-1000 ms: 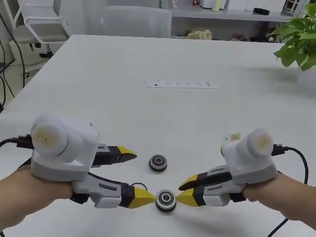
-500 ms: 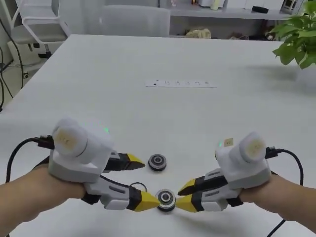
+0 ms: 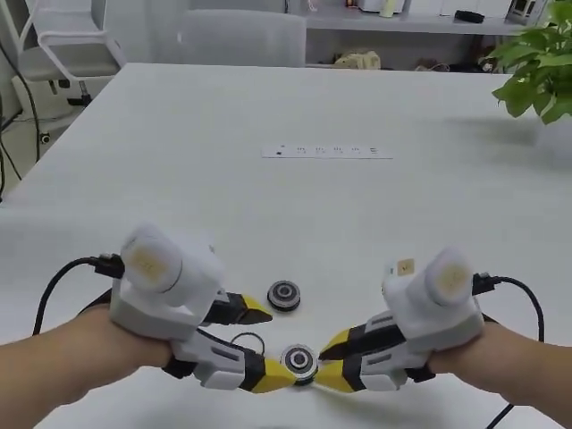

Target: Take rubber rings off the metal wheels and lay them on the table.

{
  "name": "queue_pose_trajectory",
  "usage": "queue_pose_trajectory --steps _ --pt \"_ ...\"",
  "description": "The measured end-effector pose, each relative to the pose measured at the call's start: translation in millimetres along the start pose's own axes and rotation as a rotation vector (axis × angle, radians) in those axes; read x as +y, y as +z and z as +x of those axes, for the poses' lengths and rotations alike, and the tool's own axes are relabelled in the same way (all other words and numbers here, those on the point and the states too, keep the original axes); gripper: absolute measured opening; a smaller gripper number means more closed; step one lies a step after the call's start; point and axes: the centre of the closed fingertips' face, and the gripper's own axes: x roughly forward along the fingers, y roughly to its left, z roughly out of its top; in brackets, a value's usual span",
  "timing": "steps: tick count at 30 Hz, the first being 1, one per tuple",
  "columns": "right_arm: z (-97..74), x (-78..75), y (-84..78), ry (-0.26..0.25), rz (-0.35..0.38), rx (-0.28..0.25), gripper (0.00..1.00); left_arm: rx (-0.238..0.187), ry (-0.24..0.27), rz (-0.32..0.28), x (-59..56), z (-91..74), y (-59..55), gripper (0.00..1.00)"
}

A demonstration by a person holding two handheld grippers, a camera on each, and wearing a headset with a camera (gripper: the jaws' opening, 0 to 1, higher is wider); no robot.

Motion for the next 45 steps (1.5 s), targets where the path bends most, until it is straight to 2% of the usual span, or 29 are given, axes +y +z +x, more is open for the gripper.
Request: queue_pose_trajectory --steps 14,31,39,45 --pt "3.2 0.6 -0.7 0.001 -0.021 -0.001 0.14 0.029 -0.028 0.0 -5.3 12.0 -7.0 0.37" --pt "3.2 0.5 -0.6 0.004 -0.025 -0.01 0.13 0.04 -0.048 -0.005 -8.7 22.2 -9.4 0.26" --pt "3.1 -0.2 -0.6 0.003 -0.026 -0.013 0.12 0.036 -0.042 -0.009 -5.9 24.7 -9.5 0.2" --pt "3.3 -0.3 -0.7 0.005 -0.026 -0.015 0.12 0.031 -0.031 0.021 -6.4 27.6 -8.8 0.16"
